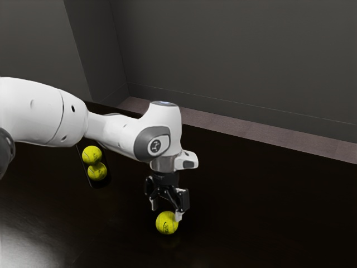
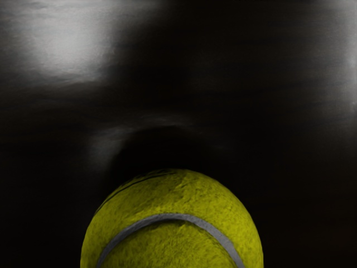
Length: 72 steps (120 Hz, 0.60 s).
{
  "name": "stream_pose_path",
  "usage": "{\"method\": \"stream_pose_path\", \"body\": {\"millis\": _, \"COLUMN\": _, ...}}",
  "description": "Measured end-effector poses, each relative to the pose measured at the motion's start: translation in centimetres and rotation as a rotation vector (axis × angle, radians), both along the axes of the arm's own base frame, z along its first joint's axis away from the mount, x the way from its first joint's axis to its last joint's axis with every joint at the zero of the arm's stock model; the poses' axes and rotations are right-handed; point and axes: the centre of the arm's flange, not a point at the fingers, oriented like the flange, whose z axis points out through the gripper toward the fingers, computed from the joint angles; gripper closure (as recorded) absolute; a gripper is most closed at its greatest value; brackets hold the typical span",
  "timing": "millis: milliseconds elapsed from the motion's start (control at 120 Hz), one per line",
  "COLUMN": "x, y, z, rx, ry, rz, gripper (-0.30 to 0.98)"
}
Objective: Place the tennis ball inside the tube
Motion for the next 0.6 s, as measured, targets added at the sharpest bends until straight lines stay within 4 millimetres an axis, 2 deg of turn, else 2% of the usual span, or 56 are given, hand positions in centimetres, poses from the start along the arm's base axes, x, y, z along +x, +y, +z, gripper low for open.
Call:
{"method": "stream_pose_path", "body": {"millis": 258, "x": 0.2, "y": 0.3, "z": -2.1, "rx": -0.034, "ry": 0.023, "rz": 0.080, "gripper": 0.00}}
{"method": "stream_pose_path", "body": {"millis": 433, "x": 0.4, "y": 0.7, "z": -2.7, "rx": -0.035, "ry": 0.027, "rz": 0.102, "gripper": 0.00}}
{"method": "stream_pose_path", "body": {"millis": 600, "x": -0.2, "y": 0.8, "z": -4.0, "rx": -0.025, "ry": 0.048, "rz": 0.110, "gripper": 0.00}}
